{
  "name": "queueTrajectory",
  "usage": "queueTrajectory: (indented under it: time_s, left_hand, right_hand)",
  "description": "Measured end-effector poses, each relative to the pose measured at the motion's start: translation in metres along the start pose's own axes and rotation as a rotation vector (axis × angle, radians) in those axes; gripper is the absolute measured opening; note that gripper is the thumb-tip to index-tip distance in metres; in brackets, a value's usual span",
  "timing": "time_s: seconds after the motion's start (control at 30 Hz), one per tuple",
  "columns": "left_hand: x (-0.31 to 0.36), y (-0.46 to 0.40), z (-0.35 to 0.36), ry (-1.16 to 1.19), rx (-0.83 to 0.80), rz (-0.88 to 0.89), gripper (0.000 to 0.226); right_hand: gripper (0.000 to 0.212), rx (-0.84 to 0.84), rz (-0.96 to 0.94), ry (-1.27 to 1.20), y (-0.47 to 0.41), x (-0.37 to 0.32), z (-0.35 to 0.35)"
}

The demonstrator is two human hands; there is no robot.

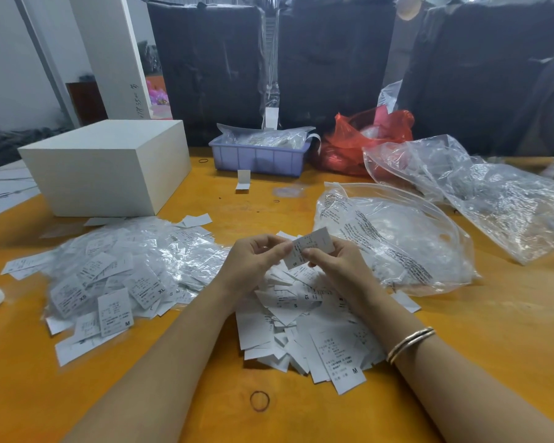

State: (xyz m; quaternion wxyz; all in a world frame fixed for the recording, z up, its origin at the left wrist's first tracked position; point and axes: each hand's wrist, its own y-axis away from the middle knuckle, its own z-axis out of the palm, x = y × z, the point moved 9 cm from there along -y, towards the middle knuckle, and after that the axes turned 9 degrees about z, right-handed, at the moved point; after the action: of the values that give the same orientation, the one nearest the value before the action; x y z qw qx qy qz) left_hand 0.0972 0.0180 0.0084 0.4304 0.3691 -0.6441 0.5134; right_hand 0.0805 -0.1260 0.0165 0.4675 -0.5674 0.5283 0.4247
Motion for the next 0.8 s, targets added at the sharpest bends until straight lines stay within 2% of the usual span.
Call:
queueTrajectory:
  time_s: [0.13, 0.3, 0.47, 0.6, 0.7, 0.8]
  left_hand:
    - [-0.002, 0.001, 0.005, 0.028, -0.019, 0.004, 0.005]
    - [0.003, -0.001, -0.005, 0.065, 0.077, 0.030, 0.017]
    - [0.000, 0.001, -0.003, 0.031, 0.066, 0.013, 0.018]
    - [0.003, -0.001, -0.009, 0.090, 0.105, -0.010, 0.024]
    - [0.004, -0.002, -0.009, 0.068, 0.062, -0.007, 0.014]
    - [0.004, -0.001, -0.007, 0.058, 0.056, 0.000, 0.006]
  right_hand:
    - [0.006, -0.061, -0.049, 0.053, 0.003, -0.004, 0.009]
    - [0.009, 0.041, -0.104, -0.065, 0.001, -0.009, -0.006]
    - [0.008, -0.023, -0.105, 0.027, 0.002, -0.007, 0.006]
    - [0.012, 0.020, -0.088, -0.124, 0.001, -0.007, -0.005]
    - [0.013, 0.052, -0.058, -0.186, 0.000, -0.003, -0.011]
    - [0.009, 0.012, -0.060, -0.147, 0.000, -0.004, -0.004]
